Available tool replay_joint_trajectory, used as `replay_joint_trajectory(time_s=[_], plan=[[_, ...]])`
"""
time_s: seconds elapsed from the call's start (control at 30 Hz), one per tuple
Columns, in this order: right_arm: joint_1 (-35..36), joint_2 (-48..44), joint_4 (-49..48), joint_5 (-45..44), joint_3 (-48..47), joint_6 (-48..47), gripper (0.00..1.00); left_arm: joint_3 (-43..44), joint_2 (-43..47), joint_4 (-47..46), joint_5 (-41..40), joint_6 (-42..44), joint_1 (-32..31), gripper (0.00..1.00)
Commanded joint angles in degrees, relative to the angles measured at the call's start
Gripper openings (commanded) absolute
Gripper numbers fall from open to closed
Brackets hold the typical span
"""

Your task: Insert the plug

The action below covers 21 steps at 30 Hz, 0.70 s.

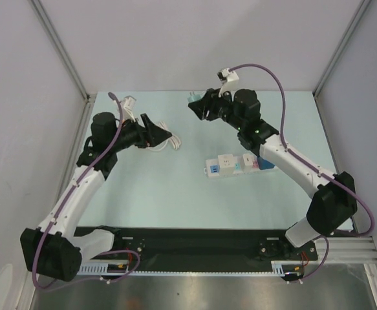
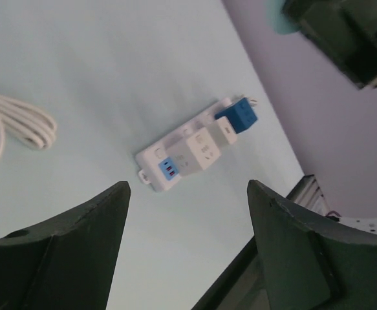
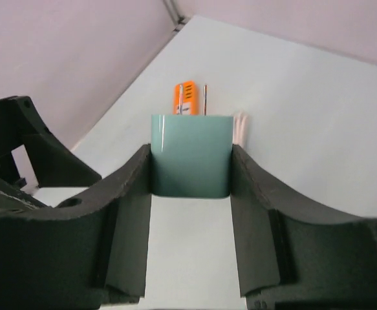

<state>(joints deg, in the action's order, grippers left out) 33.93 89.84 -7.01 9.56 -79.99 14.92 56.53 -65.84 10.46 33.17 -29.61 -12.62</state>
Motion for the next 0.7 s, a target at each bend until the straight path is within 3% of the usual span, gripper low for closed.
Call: replay_joint_trajectory(time_s=[0.0,0.13,0.27,0.47,0.67], plan=[[4.4,-2.9,-7.9,2.4,5.9,11.6,0.00,-1.9,4.0,-10.3,5.8,-5.4,-0.1,0.79],[11.1,-6.8,-7.2,-8.6,10.4,5.7,0.00,-2.0,5.9,-13.4,7.2,-9.9,-0.6,0.79],[13.3,-8.2,-7.9,-9.3,12.4,4.3,0.00,-3.0,7.0,-14.4,6.3,-11.9,-2.1,0.81],[17.4,-10.7,-10.1,-15.4,15.3,1.1,0.00,-1.8,6.0,-6.1,1.5,-8.7,-3.9,0.75],[19.4,-10.7,-10.6,-15.9,15.1,-0.6,0.00,-1.8,5.3,-5.4,-0.4,-8.4,-4.3,0.73]])
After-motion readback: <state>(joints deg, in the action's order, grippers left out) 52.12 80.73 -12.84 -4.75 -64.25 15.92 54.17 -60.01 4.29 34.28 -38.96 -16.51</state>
